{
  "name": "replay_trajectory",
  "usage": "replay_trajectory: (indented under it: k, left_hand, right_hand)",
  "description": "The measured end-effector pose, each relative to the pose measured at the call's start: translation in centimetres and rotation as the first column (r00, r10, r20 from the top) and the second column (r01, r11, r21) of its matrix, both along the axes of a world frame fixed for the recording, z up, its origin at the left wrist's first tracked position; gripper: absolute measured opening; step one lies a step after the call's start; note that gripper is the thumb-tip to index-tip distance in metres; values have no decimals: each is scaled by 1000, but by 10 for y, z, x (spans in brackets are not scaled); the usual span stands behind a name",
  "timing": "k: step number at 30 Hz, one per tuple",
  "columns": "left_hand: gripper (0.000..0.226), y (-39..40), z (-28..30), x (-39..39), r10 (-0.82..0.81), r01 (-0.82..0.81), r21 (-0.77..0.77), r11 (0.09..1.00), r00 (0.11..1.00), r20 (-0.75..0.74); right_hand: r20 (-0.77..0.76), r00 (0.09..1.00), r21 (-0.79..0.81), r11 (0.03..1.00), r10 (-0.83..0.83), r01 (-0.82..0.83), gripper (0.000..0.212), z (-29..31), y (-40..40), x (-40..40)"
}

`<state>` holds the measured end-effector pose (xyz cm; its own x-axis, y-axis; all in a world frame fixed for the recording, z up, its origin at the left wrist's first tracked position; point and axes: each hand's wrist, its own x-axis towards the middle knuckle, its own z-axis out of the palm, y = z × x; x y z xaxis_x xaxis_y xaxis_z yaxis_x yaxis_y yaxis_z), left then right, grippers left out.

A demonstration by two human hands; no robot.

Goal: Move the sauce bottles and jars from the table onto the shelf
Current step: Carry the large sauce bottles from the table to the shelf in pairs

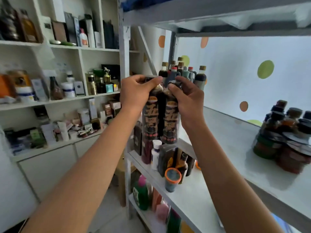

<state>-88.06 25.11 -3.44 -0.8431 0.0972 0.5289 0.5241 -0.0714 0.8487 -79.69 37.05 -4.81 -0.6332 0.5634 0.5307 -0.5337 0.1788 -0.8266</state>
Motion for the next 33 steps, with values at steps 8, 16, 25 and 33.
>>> replay_trajectory:
  k: [8,16,25,33]
  left_hand:
    - [30,77,12,-69,59,-65,-108,992,996,-60]
    - [43,127,-32,-134,44,-52,-141,989,997,-55]
    - [71,132,-108,-140,-311,297,-128,946,945,-104]
    - [86,118,-129,-154,-165,149,-315,937,986,-23]
  right_hand:
    - [9,996,28,996,-90,89,22,15,70,-81]
    - [76,973,128,970,-217,206,31,-17,113,-151]
    - [81,980,167,971,-184,169,41,-50,117,-159]
    - [478,858,304,952,-186,37,41,-75,129,-134]
